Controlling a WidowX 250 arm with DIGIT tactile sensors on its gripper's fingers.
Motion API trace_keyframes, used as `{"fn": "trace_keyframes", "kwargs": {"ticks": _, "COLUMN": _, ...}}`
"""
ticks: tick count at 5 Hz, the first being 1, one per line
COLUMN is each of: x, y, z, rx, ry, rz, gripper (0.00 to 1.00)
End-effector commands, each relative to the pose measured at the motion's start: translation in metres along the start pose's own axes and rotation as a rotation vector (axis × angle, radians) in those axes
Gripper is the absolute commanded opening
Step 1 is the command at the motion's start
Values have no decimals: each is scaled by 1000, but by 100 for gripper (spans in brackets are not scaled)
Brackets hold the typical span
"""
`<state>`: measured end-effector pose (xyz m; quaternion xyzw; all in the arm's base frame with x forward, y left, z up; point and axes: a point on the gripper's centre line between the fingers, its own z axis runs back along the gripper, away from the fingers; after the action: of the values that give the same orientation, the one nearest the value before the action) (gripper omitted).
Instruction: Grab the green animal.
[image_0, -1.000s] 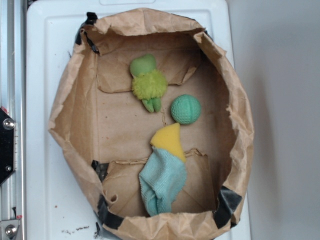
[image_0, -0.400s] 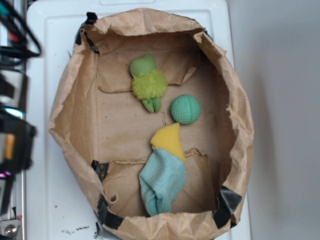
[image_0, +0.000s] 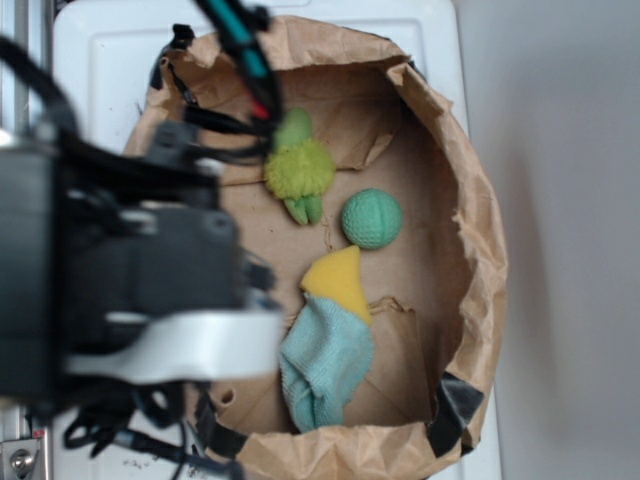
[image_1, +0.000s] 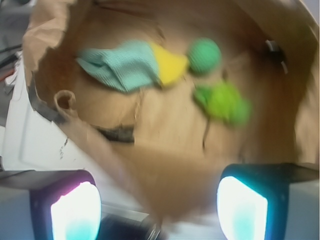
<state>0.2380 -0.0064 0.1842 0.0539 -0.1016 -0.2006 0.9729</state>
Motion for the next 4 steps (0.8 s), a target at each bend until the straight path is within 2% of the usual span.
{"fn": "trace_keyframes", "kwargs": {"ticks": 1, "x": 12, "y": 29, "z": -5, "rx": 43, "ry": -102, "rz": -282, "gripper": 100}}
{"fn": "trace_keyframes", "kwargs": {"ticks": 2, "x": 9, "y": 42, "z": -9, "rx": 11, "ry": -111, "rz": -364, "gripper": 100}}
{"fn": "trace_keyframes", "kwargs": {"ticks": 3, "x": 8, "y": 54, "z": -23, "rx": 31, "ry": -88, "rz": -359, "gripper": 100}}
{"fn": "trace_keyframes", "kwargs": {"ticks": 4, "x": 2, "y": 59, "z": -41, "rx": 10, "ry": -103, "rz": -374, "gripper": 100}}
